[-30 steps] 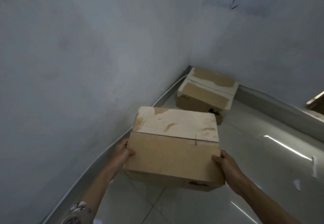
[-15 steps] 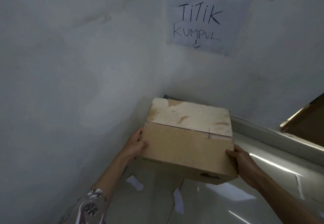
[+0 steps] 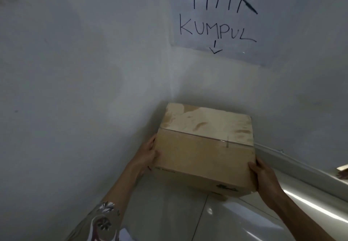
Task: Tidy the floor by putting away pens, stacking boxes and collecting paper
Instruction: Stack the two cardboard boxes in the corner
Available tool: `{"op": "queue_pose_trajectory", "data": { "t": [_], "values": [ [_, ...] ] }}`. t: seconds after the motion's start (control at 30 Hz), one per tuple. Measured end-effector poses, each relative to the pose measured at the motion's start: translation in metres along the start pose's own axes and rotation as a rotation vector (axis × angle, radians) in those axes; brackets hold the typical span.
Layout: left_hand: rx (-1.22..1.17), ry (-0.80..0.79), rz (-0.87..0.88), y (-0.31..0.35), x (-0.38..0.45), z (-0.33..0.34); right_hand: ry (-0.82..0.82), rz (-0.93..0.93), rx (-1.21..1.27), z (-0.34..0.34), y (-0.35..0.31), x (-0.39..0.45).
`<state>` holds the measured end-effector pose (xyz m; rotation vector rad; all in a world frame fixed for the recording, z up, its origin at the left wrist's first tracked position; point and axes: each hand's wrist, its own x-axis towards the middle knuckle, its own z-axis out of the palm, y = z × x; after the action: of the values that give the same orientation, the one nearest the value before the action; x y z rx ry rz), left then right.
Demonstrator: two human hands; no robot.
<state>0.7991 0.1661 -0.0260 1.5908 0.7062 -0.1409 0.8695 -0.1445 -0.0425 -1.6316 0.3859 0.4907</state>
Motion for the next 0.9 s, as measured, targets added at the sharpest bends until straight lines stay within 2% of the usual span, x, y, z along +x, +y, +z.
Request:
{"op": "queue_pose_trajectory", "data": {
  "t": [0.2, 0.43, 0.57, 0.7, 0.9],
  "values": [
    [0.061, 0.036, 0.086, 0.008, 0.020, -0.002, 0.054, -0.034, -0.002, 0.009, 0.001, 0.016],
    [0.042, 0.169, 0.136, 0.012, 0.021, 0.005, 0.118, -0.063, -0.052, 0.017, 0.002, 0.014],
    [0.110, 0.125, 0.138, 0.014, 0.014, 0.008, 0.072, -0.047, -0.135, 0.019, -0.007, 0.009],
    [0.124, 0.100, 0.065, 0.027, -0.012, 0.006, 0.019, -0.038, -0.235, 0.015, -0.024, 0.000],
    [0.135, 0.108, 0.035, 0.042, -0.074, -0.006, -0.069, -0.139, -0.275, 0.011, -0.040, -0.053]
  ]
}}
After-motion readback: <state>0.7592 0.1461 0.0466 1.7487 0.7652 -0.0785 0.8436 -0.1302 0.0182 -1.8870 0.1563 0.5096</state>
